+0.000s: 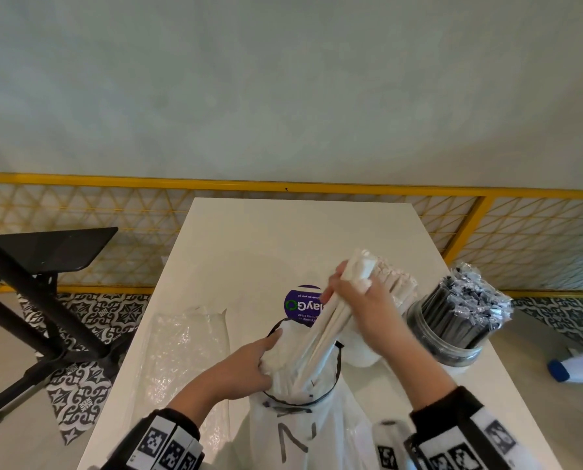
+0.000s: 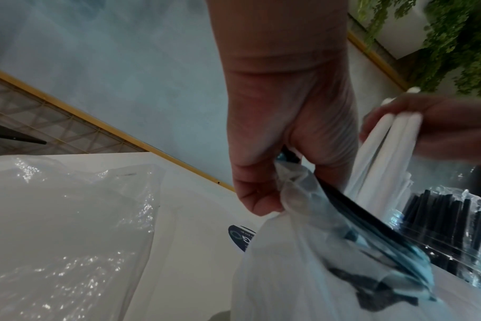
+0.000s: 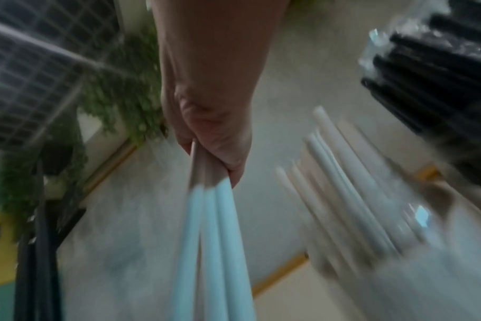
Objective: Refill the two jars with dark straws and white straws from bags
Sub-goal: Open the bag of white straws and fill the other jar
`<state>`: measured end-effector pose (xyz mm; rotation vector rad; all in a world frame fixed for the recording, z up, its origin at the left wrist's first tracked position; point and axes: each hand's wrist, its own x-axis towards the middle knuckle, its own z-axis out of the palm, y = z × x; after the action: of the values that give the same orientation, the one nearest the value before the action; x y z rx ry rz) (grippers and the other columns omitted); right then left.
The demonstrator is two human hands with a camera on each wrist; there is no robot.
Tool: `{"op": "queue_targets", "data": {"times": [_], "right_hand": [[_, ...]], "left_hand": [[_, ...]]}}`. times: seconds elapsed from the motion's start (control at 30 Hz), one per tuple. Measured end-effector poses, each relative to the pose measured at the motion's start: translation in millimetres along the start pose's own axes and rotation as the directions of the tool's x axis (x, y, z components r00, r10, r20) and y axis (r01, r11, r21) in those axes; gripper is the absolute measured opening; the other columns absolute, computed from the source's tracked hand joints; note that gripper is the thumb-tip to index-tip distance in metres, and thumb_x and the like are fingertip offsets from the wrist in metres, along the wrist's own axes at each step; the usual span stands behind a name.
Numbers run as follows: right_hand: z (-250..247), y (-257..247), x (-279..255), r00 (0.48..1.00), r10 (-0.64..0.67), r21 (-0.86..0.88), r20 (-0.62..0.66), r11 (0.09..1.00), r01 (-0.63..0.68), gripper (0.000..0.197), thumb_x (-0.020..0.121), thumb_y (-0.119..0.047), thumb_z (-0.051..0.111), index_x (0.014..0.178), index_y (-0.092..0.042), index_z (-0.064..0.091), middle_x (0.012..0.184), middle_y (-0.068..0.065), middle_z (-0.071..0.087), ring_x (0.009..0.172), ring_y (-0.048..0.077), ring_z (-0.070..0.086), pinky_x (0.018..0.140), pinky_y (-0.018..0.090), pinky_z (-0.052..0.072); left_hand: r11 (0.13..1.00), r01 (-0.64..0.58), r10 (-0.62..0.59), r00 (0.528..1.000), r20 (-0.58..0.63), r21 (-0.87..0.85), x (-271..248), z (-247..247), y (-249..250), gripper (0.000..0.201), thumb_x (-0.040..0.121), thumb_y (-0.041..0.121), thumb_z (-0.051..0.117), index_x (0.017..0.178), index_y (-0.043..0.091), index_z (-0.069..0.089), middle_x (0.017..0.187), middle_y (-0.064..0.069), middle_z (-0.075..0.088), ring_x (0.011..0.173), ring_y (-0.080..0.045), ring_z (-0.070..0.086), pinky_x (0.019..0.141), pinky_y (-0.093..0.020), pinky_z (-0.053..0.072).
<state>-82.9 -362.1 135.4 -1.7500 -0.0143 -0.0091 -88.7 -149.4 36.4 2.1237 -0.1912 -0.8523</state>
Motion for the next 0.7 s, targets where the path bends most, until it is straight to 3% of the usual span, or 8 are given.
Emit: {"op": "queue_targets", "data": {"times": [0.07, 0.23, 0.33, 0.47, 0.53, 0.6, 0.67, 0.7], "right_hand": [[-20.2, -29.2, 1.0, 0.990, -0.096, 0.042, -0.100, 0.994, 0.100, 0.007, 0.093, -0.008, 0.053, 0.093, -0.015, 0.055, 0.079, 0.014, 0.069, 0.077, 0.020, 0.067, 0.079, 0.041, 0.051], [-67.6, -80.5, 1.8, 0.925, -0.316, -0.061, -0.209, 0.949, 0.310, 0.025, 0.089, -0.016, 0.054, 0.083, -0.040, 0.058, 0.075, -0.004, 0.068, 0.092, 0.034, 0.066, 0.091, 0.057, 0.048], [-83.8, -79.7, 10.5, 0.911, -0.350, -0.141, -0.217, 0.935, 0.326, 0.018, 0.088, -0.015, 0.054, 0.088, -0.033, 0.057, 0.079, 0.000, 0.068, 0.094, 0.036, 0.063, 0.091, 0.060, 0.046], [-88.7, -53.8, 23.2, 0.924, -0.318, -0.207, -0.212, 0.939, 0.276, 0.008, 0.093, -0.008, 0.054, 0.098, -0.013, 0.054, 0.087, 0.012, 0.067, 0.088, 0.018, 0.068, 0.082, 0.034, 0.052], [-84.3, -33.5, 28.0, 0.941, -0.253, -0.209, -0.223, 0.956, 0.207, 0.009, 0.092, -0.011, 0.057, 0.096, -0.018, 0.055, 0.086, 0.005, 0.069, 0.088, 0.016, 0.069, 0.083, 0.034, 0.051], [-77.6, -9.0, 33.0, 0.962, -0.143, -0.235, -0.231, 0.968, 0.088, 0.010, 0.089, -0.013, 0.062, 0.094, -0.021, 0.057, 0.089, 0.003, 0.070, 0.091, 0.021, 0.069, 0.086, 0.041, 0.052], [-71.5, 10.1, 35.2, 0.969, -0.036, -0.327, -0.243, 0.944, -0.047, 0.017, 0.084, -0.016, 0.067, 0.097, -0.024, 0.059, 0.094, 0.002, 0.069, 0.095, 0.024, 0.066, 0.082, 0.039, 0.052], [-68.7, 13.2, 34.3, 0.969, -0.014, -0.357, -0.246, 0.931, -0.077, 0.028, 0.081, -0.016, 0.071, 0.106, -0.025, 0.059, 0.098, -0.001, 0.068, 0.097, 0.024, 0.065, 0.081, 0.036, 0.052]], "left_hand": [[1.000, -0.002, 0.003, 1.000, 0.020, -0.011, -1.9, -1.3, -0.2, 0.090, 0.072, 0.012, 0.052, 0.148, 0.039, 0.012, 0.103, 0.002, 0.052, 0.070, -0.014, 0.045, 0.064, -0.027, 0.042], [0.999, -0.027, 0.029, 0.999, 0.033, -0.038, -4.5, -1.3, 1.3, 0.087, 0.080, 0.003, 0.052, 0.150, 0.033, 0.010, 0.112, -0.003, 0.060, 0.064, -0.011, 0.039, 0.057, -0.023, 0.034], [0.998, -0.030, 0.032, 0.999, 0.036, -0.049, -4.4, -0.7, 0.3, 0.088, 0.079, 0.002, 0.052, 0.150, 0.033, 0.010, 0.114, -0.002, 0.059, 0.068, -0.015, 0.041, 0.061, -0.027, 0.036], [0.999, -0.035, 0.037, 0.999, 0.038, -0.032, -4.1, -1.7, -1.9, 0.087, 0.080, 0.004, 0.052, 0.150, 0.033, 0.009, 0.135, 0.016, 0.033, 0.073, -0.006, 0.050, 0.067, -0.023, 0.041], [0.999, -0.039, 0.040, 0.999, 0.037, -0.006, -4.9, -1.3, -0.6, 0.085, 0.082, 0.003, 0.051, 0.150, 0.032, 0.008, 0.139, 0.017, 0.027, 0.064, 0.005, 0.050, 0.064, -0.013, 0.042], [0.999, -0.046, 0.046, 0.999, 0.026, 0.005, -6.7, -1.6, 0.7, 0.085, 0.083, 0.005, 0.051, 0.150, 0.033, 0.008, 0.141, 0.014, 0.030, 0.076, 0.009, 0.055, 0.072, -0.016, 0.050], [0.999, -0.038, 0.037, 0.999, 0.019, 0.013, -8.2, -1.6, 0.2, 0.085, 0.081, 0.007, 0.052, 0.149, 0.035, 0.009, 0.140, 0.010, 0.034, 0.100, -0.004, 0.054, 0.090, -0.026, 0.050], [0.999, -0.032, 0.032, 0.999, 0.016, 0.019, -9.8, -2.1, 1.4, 0.085, 0.081, 0.008, 0.052, 0.149, 0.035, 0.009, 0.144, 0.009, 0.033, 0.106, -0.008, 0.054, 0.090, -0.025, 0.049]]}}
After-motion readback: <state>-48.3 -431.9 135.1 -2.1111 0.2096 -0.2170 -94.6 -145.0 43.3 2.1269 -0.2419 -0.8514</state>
